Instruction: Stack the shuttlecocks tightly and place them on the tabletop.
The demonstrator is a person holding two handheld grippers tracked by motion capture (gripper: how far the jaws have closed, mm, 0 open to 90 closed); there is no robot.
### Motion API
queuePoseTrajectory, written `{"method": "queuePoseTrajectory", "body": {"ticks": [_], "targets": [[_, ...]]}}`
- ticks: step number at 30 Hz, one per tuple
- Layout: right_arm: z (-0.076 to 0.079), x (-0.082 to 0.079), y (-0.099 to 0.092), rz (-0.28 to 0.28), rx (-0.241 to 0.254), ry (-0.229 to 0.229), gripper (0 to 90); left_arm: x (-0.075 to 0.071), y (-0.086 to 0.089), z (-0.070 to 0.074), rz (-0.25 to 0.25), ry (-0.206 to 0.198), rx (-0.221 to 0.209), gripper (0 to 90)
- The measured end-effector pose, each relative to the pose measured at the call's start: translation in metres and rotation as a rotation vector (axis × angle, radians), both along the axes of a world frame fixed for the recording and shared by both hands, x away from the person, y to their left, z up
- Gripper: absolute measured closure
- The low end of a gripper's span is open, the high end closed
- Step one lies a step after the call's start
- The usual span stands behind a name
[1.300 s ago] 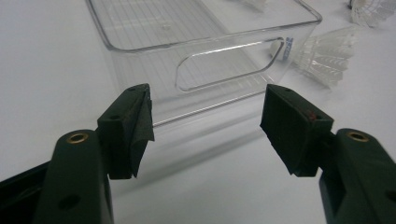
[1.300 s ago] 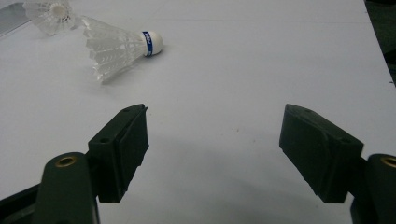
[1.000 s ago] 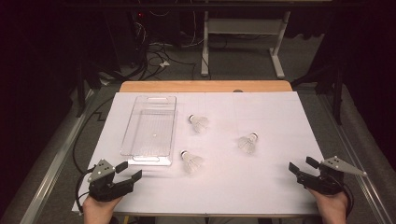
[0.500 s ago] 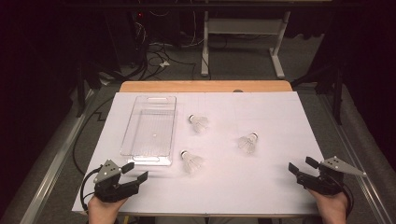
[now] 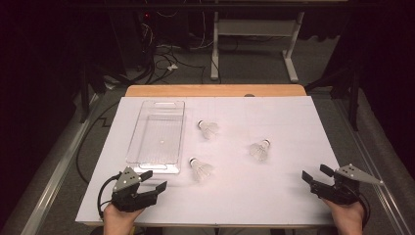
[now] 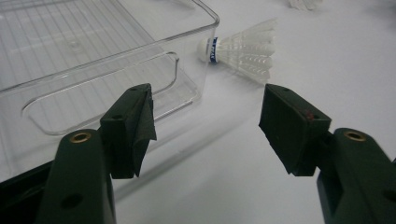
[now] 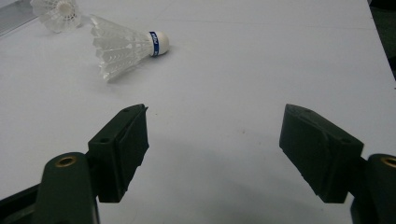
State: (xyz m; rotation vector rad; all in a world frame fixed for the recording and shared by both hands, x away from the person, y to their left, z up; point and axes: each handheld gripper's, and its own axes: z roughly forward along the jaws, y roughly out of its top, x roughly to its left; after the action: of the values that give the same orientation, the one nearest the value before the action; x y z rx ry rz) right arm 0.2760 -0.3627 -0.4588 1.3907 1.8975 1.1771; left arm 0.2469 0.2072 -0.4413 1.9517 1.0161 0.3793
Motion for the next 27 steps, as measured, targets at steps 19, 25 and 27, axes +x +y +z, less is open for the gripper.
{"method": "queuePoseTrajectory", "body": {"ticks": [19, 25, 27], "targets": [[0.0, 0.0, 0.0, 0.005, -0.003, 0.001, 24.3, 0.011, -0.041, 0.001, -0.095, 0.032, 0.02, 37.0], [-0.001, 0.001, 0.0, 0.013, -0.005, 0.005, 24.3, 0.014, -0.05, 0.002, -0.108, 0.041, 0.021, 37.6], [-0.001, 0.001, 0.0, 0.014, -0.004, 0.005, 24.3, 0.016, -0.053, 0.002, -0.105, 0.046, 0.022, 37.9]]}}
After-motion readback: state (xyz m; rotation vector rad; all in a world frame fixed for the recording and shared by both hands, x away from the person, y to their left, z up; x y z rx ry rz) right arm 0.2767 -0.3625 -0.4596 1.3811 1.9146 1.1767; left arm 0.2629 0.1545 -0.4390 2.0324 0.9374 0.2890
